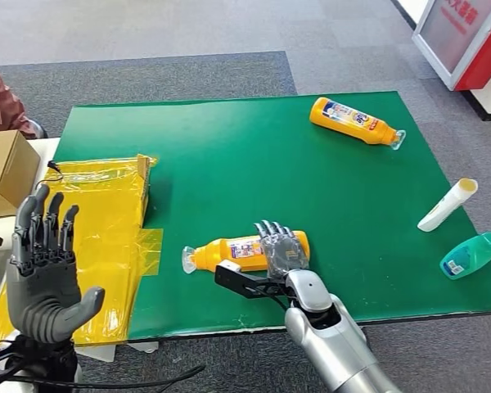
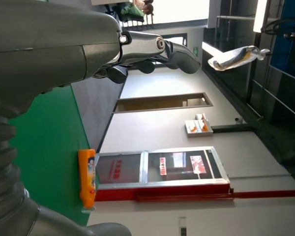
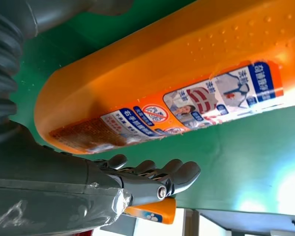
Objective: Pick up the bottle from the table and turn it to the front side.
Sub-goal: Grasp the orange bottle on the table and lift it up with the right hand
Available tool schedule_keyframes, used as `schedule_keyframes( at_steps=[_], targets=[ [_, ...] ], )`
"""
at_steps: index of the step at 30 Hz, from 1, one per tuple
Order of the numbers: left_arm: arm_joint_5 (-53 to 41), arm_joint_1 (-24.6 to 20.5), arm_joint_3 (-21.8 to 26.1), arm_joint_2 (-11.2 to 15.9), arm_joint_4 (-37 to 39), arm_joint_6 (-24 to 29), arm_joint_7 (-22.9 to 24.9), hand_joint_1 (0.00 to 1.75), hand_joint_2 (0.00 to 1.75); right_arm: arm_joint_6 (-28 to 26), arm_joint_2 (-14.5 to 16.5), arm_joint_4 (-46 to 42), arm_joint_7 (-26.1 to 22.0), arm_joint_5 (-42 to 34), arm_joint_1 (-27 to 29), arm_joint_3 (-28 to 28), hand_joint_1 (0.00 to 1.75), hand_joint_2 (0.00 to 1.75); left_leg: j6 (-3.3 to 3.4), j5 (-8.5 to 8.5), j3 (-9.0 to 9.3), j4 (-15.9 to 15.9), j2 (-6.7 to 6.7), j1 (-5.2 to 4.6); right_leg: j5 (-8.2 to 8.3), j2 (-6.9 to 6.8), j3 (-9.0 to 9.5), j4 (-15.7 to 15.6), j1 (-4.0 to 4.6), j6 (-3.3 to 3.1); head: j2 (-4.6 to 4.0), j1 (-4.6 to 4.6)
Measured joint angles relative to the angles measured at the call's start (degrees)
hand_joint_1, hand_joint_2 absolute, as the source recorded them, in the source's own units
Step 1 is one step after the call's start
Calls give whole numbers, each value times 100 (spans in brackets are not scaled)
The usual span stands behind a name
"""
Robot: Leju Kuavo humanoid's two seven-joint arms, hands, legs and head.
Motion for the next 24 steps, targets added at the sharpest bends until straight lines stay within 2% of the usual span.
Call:
schedule_keyframes(
  at_steps=[8,21,23,24],
  targets=[
    [-42,2,-251,140,-5,24,-76,0,175,-31,-1,408,160,197,-145,-22,0,175,0,0,0,0,0,0,0,0,0,0,0,0,0,1],
    [-57,24,-379,225,-9,14,-111,0,175,-66,-2,768,263,398,-325,-178,1,175,1,1,5,0,0,0,2,0,5,0,0,2,0,1],
    [-69,40,-403,231,-10,13,-118,0,175,-65,-2,825,273,404,-345,-210,15,175,2,3,8,0,0,0,4,0,7,0,0,3,0,0],
    [-81,51,-413,234,-11,13,-122,0,175,-65,-2,853,273,407,-352,-227,51,175,3,3,10,0,0,0,5,0,8,0,0,3,0,0]
  ],
)
